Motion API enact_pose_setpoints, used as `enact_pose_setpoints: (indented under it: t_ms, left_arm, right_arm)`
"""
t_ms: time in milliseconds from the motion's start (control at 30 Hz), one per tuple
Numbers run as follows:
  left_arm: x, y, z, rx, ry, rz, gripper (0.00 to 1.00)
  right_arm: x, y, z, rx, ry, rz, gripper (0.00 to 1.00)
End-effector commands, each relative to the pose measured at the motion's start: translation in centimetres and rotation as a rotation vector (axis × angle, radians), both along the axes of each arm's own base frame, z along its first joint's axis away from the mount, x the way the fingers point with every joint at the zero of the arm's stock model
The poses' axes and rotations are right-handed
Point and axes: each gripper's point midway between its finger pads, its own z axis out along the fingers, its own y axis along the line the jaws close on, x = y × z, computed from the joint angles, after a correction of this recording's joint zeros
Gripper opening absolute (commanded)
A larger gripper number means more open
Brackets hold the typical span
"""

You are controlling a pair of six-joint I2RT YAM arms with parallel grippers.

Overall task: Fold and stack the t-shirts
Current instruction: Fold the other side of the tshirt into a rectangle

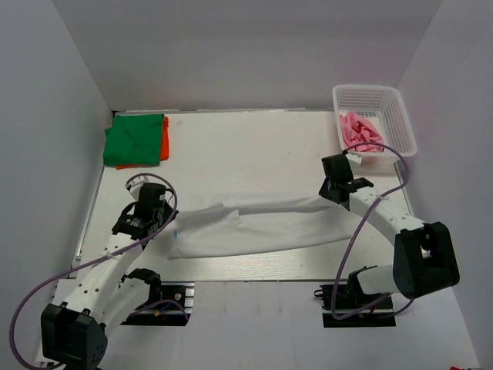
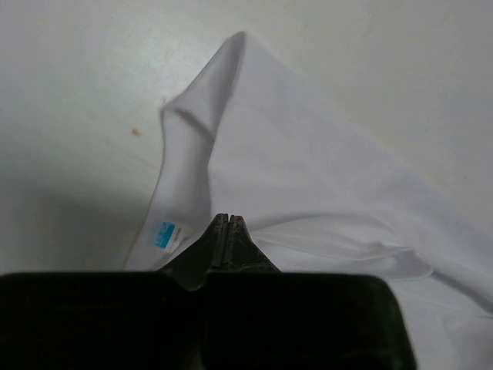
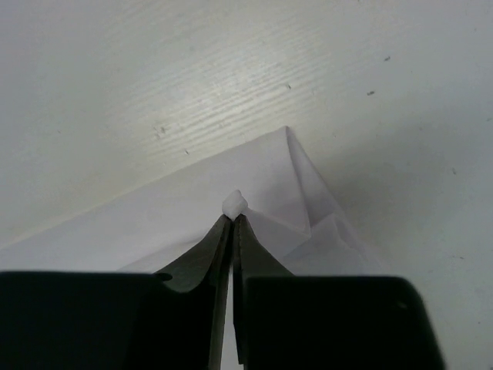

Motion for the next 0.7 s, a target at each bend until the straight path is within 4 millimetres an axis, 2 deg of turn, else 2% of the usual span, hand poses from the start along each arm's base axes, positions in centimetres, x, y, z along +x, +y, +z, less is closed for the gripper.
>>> enact_pose_setpoints:
  t_ms: [0,33,67,100,133,167,200,233,267,300,333,433,467,500,533,567,600,667]
  left_arm:
    - [-3.8,0.1,-2.8,-0.059,0.154,0.061,0.00]
    - [-4.7,0.2,-3.5,-0.075,0.193,0.096,0.00]
    - [-5.4,0.1,-3.7,-0.092,0.220,0.107,0.06]
    - [-6.6,0.2,-4.1,-0.094,0.264,0.117,0.14]
    - [-7.1,0.2,-4.3,-0.111,0.287,0.135,0.48]
    - [-7.4,-0.1,-4.3,-0.126,0.293,0.124,0.56]
    - [-7.1,-0.2,-3.5,-0.136,0.265,0.121,0.61]
    - [-7.1,-0.5,-3.3,-0.155,0.259,0.119,0.82]
    - [-6.6,-0.6,-2.6,-0.162,0.239,0.116,0.89]
    - [-6.4,-0.7,-1.9,-0.170,0.216,0.113,0.96]
    - [-6.0,-0.8,-1.1,-0.177,0.194,0.111,1.00]
    - [-4.1,-1.0,0.7,-0.175,0.102,0.086,1.00]
    - [-3.5,-1.1,0.8,-0.162,0.092,0.068,1.00]
    - [-3.0,-1.5,0.8,-0.167,0.083,0.050,1.00]
    - [-1.6,-2.1,1.5,-0.181,0.038,0.025,1.00]
    - [-1.1,-2.9,1.4,-0.195,0.040,-0.017,1.00]
    - [0.2,-4.2,1.1,-0.223,0.038,-0.062,1.00]
    - [1.3,-5.3,0.0,-0.242,0.065,-0.099,1.00]
  right_arm:
    - [-1.6,-0.3,-0.8,0.021,0.012,-0.029,0.11]
    - [-2.3,-0.4,-1.0,0.024,0.017,-0.026,0.14]
    - [-3.2,-0.7,-1.8,0.016,0.046,-0.028,0.19]
    - [-4.0,-0.7,-1.7,0.027,0.053,-0.019,0.36]
    - [-4.5,-0.8,-1.8,0.024,0.067,-0.012,0.45]
    - [-4.9,-1.0,-1.9,0.022,0.072,-0.012,0.49]
    - [-5.1,-1.0,-1.2,0.030,0.054,-0.011,0.50]
    - [-5.0,-1.1,-0.8,0.027,0.042,-0.012,0.52]
    - [-5.0,-1.2,-0.5,0.026,0.032,-0.011,0.55]
    - [-4.5,-1.2,0.6,0.034,-0.013,-0.013,0.59]
    - [-4.2,-1.4,1.1,0.028,-0.028,-0.017,0.61]
    - [-2.6,-0.6,3.1,0.046,-0.106,0.023,0.68]
    - [-2.5,0.5,3.2,0.078,-0.105,0.071,0.70]
    - [-1.3,1.3,3.9,0.087,-0.148,0.114,0.77]
    - [-1.2,2.1,3.7,0.111,-0.140,0.145,0.81]
    - [-1.0,2.7,3.4,0.122,-0.132,0.180,0.90]
    - [-0.1,3.4,4.2,0.137,-0.165,0.199,0.90]
    - [0.1,4.6,2.6,0.151,-0.112,0.254,0.90]
